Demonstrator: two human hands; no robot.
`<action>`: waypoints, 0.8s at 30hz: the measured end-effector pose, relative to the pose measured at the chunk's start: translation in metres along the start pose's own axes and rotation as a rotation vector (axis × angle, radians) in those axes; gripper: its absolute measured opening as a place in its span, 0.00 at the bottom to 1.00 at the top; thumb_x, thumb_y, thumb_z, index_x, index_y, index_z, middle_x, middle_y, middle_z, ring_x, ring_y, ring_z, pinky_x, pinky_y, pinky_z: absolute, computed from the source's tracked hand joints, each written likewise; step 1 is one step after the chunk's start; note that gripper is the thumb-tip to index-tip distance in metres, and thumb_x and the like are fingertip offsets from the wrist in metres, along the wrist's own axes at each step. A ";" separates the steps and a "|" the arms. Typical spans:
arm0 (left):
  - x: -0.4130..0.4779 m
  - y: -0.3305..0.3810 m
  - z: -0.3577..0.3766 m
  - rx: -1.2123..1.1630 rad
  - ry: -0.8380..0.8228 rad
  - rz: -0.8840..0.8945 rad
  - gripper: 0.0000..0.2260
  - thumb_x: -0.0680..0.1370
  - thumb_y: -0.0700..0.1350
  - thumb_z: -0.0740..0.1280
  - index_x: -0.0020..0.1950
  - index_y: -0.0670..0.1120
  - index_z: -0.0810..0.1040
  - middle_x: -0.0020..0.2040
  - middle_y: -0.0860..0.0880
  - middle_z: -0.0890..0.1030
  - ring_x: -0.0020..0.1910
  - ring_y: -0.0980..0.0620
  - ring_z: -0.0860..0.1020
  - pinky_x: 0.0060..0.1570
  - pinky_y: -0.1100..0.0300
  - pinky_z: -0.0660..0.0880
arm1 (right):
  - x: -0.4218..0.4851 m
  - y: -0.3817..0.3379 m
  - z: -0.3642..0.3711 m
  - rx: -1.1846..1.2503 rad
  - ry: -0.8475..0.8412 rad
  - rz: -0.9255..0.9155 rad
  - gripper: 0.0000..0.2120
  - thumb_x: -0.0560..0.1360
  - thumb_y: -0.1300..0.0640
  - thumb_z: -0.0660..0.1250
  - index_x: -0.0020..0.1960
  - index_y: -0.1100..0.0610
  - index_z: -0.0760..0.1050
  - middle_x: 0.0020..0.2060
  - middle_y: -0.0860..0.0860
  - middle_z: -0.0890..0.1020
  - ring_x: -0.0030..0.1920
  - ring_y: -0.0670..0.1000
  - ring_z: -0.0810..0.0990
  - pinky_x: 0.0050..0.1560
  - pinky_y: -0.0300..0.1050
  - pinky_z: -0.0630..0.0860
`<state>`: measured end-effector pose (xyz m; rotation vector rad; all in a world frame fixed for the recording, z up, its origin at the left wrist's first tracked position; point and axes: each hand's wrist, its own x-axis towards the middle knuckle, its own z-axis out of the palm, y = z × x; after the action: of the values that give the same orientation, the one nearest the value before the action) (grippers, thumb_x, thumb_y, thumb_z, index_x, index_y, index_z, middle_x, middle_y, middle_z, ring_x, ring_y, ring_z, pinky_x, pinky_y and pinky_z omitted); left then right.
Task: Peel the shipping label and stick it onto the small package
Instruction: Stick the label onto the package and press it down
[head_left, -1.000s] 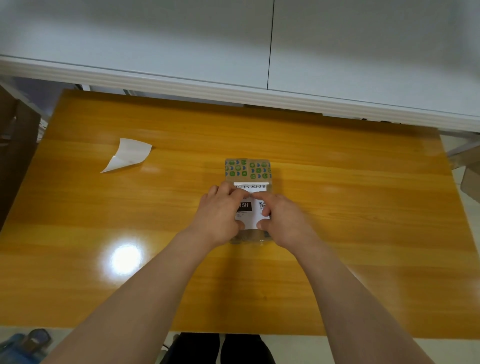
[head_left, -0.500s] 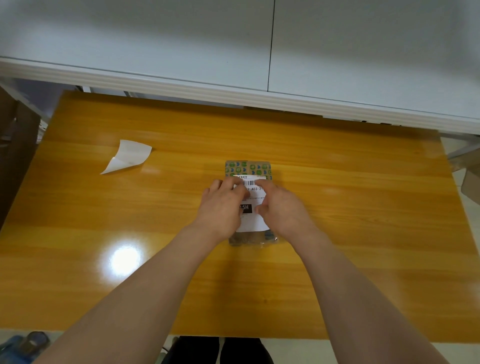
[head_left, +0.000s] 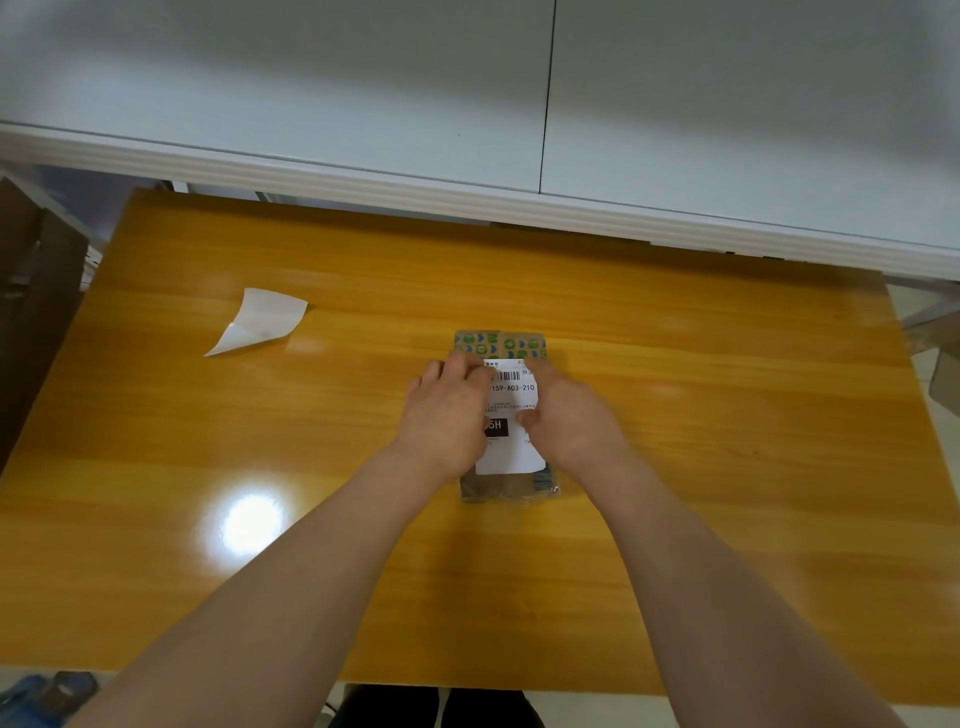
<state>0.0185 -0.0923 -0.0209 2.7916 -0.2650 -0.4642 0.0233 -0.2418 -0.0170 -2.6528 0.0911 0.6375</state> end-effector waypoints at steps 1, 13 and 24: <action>0.000 0.000 0.000 -0.006 0.000 -0.002 0.27 0.76 0.41 0.67 0.75 0.47 0.66 0.73 0.48 0.65 0.67 0.42 0.66 0.62 0.50 0.66 | 0.000 0.000 0.000 -0.008 -0.002 -0.001 0.32 0.79 0.55 0.66 0.79 0.51 0.56 0.58 0.57 0.82 0.54 0.59 0.81 0.43 0.50 0.78; 0.005 -0.005 0.000 -0.181 -0.007 -0.049 0.25 0.78 0.44 0.67 0.75 0.48 0.68 0.71 0.46 0.68 0.67 0.42 0.67 0.66 0.48 0.67 | 0.007 0.007 -0.003 0.096 0.103 -0.007 0.27 0.78 0.54 0.68 0.75 0.51 0.66 0.63 0.56 0.76 0.61 0.58 0.78 0.54 0.50 0.77; 0.010 -0.015 0.004 -0.572 -0.021 -0.249 0.52 0.68 0.44 0.77 0.81 0.54 0.45 0.81 0.52 0.47 0.76 0.41 0.53 0.71 0.44 0.58 | 0.023 -0.007 -0.010 -0.047 -0.019 -0.184 0.47 0.67 0.46 0.79 0.79 0.43 0.58 0.78 0.51 0.57 0.73 0.58 0.58 0.72 0.53 0.61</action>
<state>0.0284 -0.0817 -0.0323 2.2623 0.1909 -0.5269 0.0489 -0.2389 -0.0167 -2.6592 -0.1732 0.6107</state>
